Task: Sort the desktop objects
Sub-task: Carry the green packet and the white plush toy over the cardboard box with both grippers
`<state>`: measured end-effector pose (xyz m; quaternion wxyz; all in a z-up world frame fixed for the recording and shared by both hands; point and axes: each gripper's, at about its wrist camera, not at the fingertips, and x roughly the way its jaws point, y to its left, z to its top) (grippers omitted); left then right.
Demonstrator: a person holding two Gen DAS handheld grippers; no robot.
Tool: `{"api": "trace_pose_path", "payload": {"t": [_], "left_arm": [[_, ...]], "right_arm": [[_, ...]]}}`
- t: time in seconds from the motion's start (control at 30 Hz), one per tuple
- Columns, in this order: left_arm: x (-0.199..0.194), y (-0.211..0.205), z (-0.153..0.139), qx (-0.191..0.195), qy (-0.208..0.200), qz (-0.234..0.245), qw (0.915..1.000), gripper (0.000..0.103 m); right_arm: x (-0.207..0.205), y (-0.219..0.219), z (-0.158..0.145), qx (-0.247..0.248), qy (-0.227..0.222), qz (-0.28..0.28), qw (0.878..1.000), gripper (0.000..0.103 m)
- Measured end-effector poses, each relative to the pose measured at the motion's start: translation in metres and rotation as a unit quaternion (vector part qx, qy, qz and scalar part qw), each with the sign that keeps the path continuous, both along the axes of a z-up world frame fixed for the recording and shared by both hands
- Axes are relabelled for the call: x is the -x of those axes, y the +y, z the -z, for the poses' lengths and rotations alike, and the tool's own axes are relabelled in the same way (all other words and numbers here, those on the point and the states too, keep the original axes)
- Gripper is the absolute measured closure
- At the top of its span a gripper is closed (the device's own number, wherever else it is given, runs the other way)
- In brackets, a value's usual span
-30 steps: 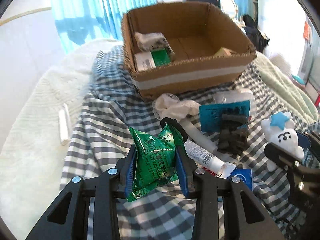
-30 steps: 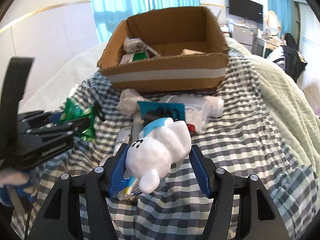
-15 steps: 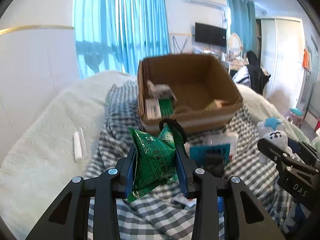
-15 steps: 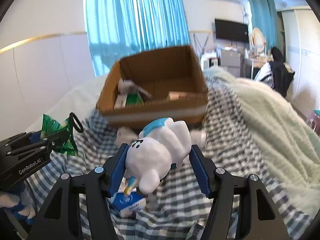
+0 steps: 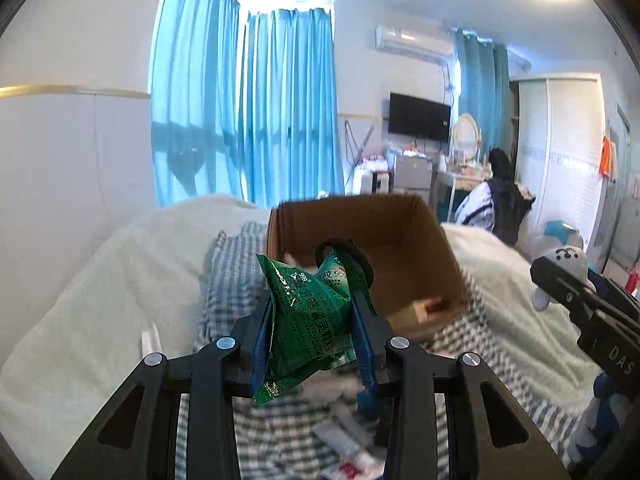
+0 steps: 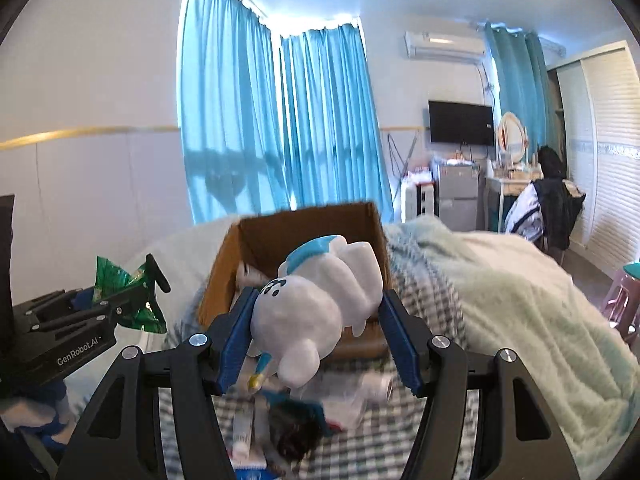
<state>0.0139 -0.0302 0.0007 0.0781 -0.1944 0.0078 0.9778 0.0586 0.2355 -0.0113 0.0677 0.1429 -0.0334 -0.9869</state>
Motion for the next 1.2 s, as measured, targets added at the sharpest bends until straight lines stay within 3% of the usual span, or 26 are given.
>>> {"api": "trace_pose_path", "payload": {"t": [0.3,0.63,0.83,1.2], "left_arm": [[0.039,0.009,-0.027,-0.01,0.028,0.004,0.9996,0.066],[0.084,0.018,-0.025,-0.015,0.033,0.003,0.9993,0.066],[0.121,0.02,-0.016,-0.017,0.019,0.001,0.9997,0.066],[0.179,0.036,0.033,-0.004,-0.038,0.023,0.999,0.066]], "right_arm": [[0.041,0.005,-0.048,0.008,0.048,0.0,0.999,0.042],[0.097,-0.001,-0.061,-0.007,0.049,-0.018,0.999,0.042],[0.135,-0.008,-0.052,-0.025,0.025,-0.027,0.999,0.042],[0.194,-0.006,0.003,-0.045,-0.035,-0.041,0.998,0.042]]}}
